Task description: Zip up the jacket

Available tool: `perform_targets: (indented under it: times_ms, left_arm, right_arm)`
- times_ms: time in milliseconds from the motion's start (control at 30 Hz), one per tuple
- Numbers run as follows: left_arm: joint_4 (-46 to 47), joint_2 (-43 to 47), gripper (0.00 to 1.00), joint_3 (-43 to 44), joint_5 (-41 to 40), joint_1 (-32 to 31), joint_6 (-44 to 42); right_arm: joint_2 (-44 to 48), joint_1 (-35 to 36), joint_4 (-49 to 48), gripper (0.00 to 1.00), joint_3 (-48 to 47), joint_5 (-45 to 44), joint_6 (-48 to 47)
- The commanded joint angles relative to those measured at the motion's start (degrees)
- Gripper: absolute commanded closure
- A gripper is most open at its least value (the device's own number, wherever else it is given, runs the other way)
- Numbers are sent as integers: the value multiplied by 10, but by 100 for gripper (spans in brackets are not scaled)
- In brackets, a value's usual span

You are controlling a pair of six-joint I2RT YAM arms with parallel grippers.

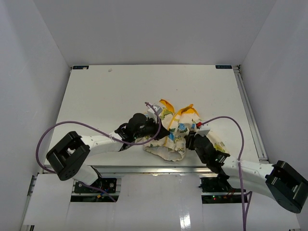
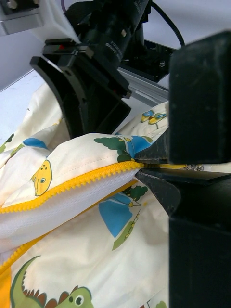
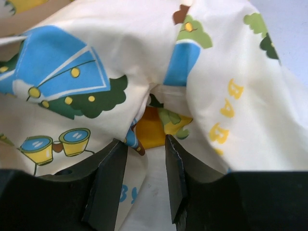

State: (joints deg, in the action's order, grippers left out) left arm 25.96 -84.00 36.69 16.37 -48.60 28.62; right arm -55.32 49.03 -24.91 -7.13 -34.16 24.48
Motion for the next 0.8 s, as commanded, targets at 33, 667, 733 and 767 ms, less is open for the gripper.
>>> perform_targets:
  times_ms: [33,667,733,767]
  left_arm:
    - [47,39,100,-21,39,-1,23]
    - [88,37,100,-47,-20,-5,-3]
    - [84,35,100,-42,-31,-5,-5]
    - [81,33,100,-39,-35,-5,-6]
  right_arm:
    - [-75,-67,-79,57,-47,47,-42]
    - [16,-143,-52,60,-71,298,-66]
    - [71,-135,-46,61,-55,321,-55]
    - [93,-130,-37,61,-54,330,-52]
